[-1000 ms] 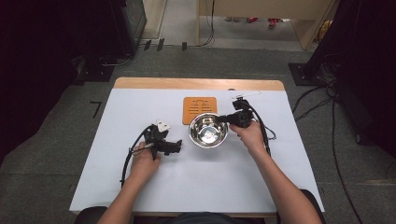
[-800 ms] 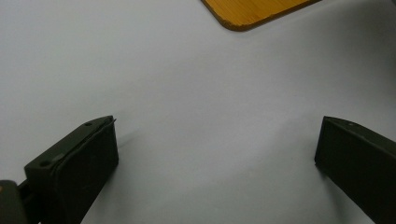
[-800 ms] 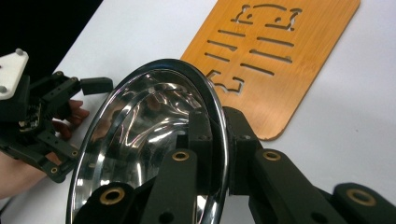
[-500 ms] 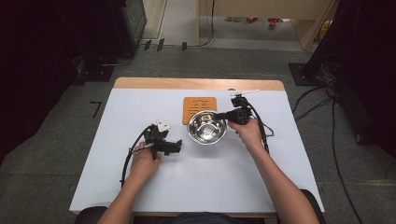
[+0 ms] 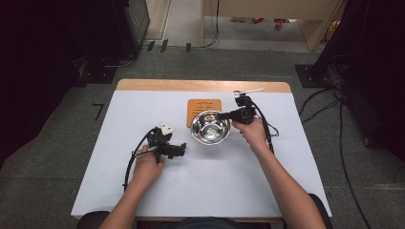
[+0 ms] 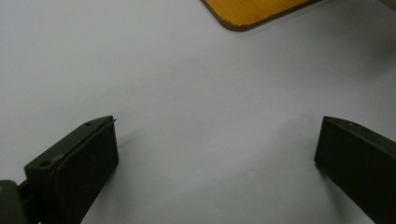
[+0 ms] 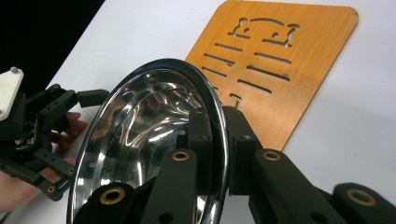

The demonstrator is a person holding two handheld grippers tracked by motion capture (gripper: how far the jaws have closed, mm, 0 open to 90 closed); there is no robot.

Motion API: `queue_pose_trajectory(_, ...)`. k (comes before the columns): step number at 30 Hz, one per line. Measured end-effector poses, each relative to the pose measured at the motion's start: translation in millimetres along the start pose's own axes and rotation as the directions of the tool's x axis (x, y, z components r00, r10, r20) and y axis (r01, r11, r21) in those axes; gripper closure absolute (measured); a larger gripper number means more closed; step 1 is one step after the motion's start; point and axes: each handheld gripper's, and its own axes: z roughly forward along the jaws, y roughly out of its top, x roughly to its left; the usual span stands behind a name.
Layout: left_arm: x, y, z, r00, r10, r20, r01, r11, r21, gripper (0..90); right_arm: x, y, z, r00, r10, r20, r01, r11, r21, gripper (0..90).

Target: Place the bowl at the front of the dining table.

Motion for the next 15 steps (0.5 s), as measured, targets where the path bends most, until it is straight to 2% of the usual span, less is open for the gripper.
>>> queue_pose_trajectory(9,-0.1,-0.1,0.2,1.0,-0.002,0.0,0.002,1.0,-0.003,0.0,-2.8,5.9,4.6,0.9998,0.018,-0.008,-0.018,1.0,0.002,83.8)
queue_pose_trajectory(11,0.0,-0.1,0.1,1.0,-0.001,0.0,0.001,1.0,-0.001,0.0,-3.1,7.7,6.3,0.9998,0.017,-0.015,-0.017,1.0,-0.007,83.8)
queue_pose_trajectory(15,0.0,-0.1,0.1,1.0,-0.001,0.0,0.001,1.0,-0.001,0.0,-2.4,11.8,9.6,1.0,0.001,0.002,-0.001,1.0,0.004,83.8)
